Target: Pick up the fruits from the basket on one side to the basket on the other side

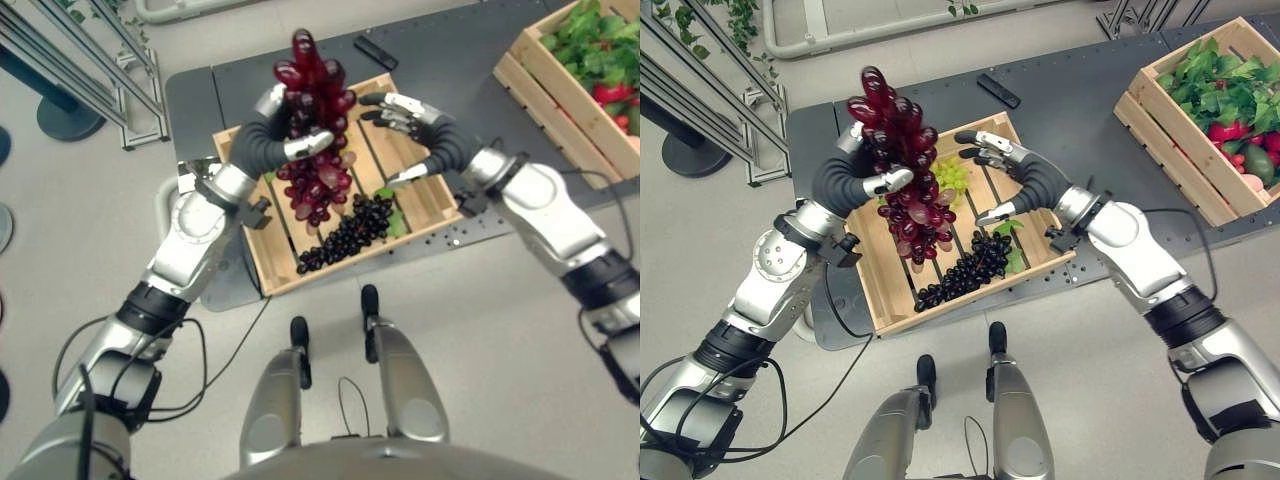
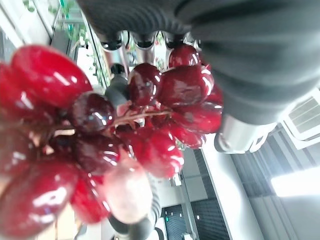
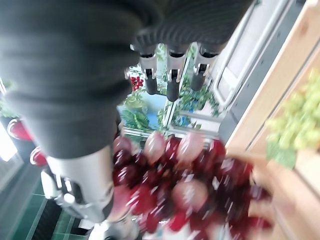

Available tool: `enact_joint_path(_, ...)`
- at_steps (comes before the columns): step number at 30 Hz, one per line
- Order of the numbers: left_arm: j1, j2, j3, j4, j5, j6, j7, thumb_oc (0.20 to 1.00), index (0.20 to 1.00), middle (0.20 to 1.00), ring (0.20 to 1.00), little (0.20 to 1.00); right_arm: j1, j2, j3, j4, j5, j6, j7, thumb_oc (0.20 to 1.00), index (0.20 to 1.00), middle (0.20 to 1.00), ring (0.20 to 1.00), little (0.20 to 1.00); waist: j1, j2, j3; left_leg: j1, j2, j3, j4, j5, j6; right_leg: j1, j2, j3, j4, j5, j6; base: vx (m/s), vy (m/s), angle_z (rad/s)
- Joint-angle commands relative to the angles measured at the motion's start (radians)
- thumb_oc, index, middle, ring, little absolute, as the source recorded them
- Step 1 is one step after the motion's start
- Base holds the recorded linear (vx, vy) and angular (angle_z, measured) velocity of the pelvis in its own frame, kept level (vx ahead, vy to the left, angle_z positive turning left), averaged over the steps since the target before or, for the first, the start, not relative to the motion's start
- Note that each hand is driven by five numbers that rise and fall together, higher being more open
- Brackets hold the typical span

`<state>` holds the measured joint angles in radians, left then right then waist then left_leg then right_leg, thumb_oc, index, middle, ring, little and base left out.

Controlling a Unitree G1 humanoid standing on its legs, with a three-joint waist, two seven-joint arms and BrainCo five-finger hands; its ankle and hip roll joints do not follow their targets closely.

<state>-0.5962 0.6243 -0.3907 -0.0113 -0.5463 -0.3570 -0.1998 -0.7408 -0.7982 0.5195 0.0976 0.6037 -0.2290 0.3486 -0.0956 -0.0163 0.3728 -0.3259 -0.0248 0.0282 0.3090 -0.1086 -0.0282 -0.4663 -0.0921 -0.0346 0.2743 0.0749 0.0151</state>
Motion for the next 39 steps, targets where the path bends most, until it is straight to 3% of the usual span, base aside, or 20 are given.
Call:
enact_joint_path(1,-0.043,-0.033,0.002,-0.052,-0.071,-0.051,-0.011,0.2,0.2,0.2,0.2,0.2,-0.016,0.03,0.003,-0.031,0.066,-0.023,0.018,1.0,1.0,1.0,1.0,1.0,0.008,0.001,-0.065,-0.02,-0.027,0.01,-0.066,0.07,0.048,0.02,0.031,-0.02,0.031,-0.048,0.035,0.0,0.0,0.0)
enact_joint_path(14,-0.088,-0.075,-0.058,-0.058,-0.079,-0.046,-0.034,0.2,0.2,0.2,0.2,0.2,0.012,0.069,0.135,-0.059,0.241,0.088,0.15,1.0,1.0,1.0,1.0,1.0,0.007,-0.009,-0.08,-0.027,-0.021,0.007,-0.059,0.072,0.045,0.02,0.035,-0.017,0.029,-0.048,0.03,0.0,-0.001,0.0)
enact_joint_path(22,-0.113,-0.117,-0.088,-0.051,-0.099,-0.052,-0.034,0.2,0.2,0.2,0.2,0.2,0.003,0.139,0.214,-0.066,0.331,0.11,0.178,1.0,1.0,1.0,1.0,1.0,0.014,-0.013,-0.083,-0.023,-0.02,0.004,-0.067,0.081,0.045,0.024,0.034,-0.018,0.024,-0.044,0.029,0.0,0.0,0.0)
enact_joint_path(23,-0.114,-0.123,-0.089,-0.05,-0.102,-0.053,-0.035,0.2,0.2,0.2,0.2,0.2,0.008,0.15,0.212,-0.066,0.34,0.109,0.18,0.947,0.947,0.947,0.947,0.947,0.013,-0.012,-0.082,-0.022,-0.02,0.003,-0.068,0.081,0.045,0.024,0.034,-0.018,0.025,-0.043,0.029,0.0,0.0,0.0)
enact_joint_path(24,-0.117,-0.129,-0.091,-0.052,-0.105,-0.053,-0.036,0.2,0.2,0.2,0.2,0.2,0.011,0.158,0.215,-0.064,0.346,0.112,0.18,0.799,0.799,0.799,0.799,0.799,0.013,-0.012,-0.083,-0.023,-0.021,0.003,-0.067,0.082,0.046,0.024,0.033,-0.019,0.025,-0.043,0.029,0.0,0.0,0.0)
enact_joint_path(25,-0.119,-0.133,-0.092,-0.052,-0.106,-0.053,-0.037,0.2,0.2,0.2,0.2,0.2,0.011,0.167,0.217,-0.062,0.35,0.113,0.182,0.473,0.473,0.473,0.473,0.473,0.014,-0.011,-0.084,-0.023,-0.021,0.004,-0.067,0.082,0.045,0.023,0.032,-0.019,0.024,-0.042,0.029,0.0,0.0,0.0)
enact_joint_path(26,-0.121,-0.136,-0.092,-0.053,-0.105,-0.055,-0.037,0.2,0.2,0.2,0.2,0.2,0.009,0.17,0.221,-0.066,0.35,0.112,0.186,0.266,0.266,0.266,0.266,0.266,0.015,-0.011,-0.085,-0.024,-0.022,0.003,-0.067,0.083,0.046,0.023,0.032,-0.018,0.024,-0.041,0.029,0.0,0.0,0.0)
enact_joint_path(27,-0.123,-0.141,-0.093,-0.053,-0.106,-0.056,-0.038,0.2,0.2,0.2,0.2,0.2,0.008,0.176,0.223,-0.072,0.352,0.112,0.189,0.2,0.2,0.2,0.2,0.2,0.015,-0.01,-0.087,-0.024,-0.022,0.003,-0.067,0.083,0.046,0.023,0.031,-0.018,0.025,-0.041,0.029,0.0,0.0,0.0)
enact_joint_path(39,-0.094,-0.181,-0.064,-0.055,-0.089,-0.06,-0.027,0.2,0.2,0.2,0.2,0.2,0.077,0.265,0.193,-0.065,0.409,0.116,0.191,0.2,0.2,0.2,0.2,0.2,0.014,-0.008,-0.098,-0.031,-0.021,0.004,-0.072,0.085,0.048,0.016,0.03,-0.016,0.015,-0.034,0.03,0.0,0.0,0.0)
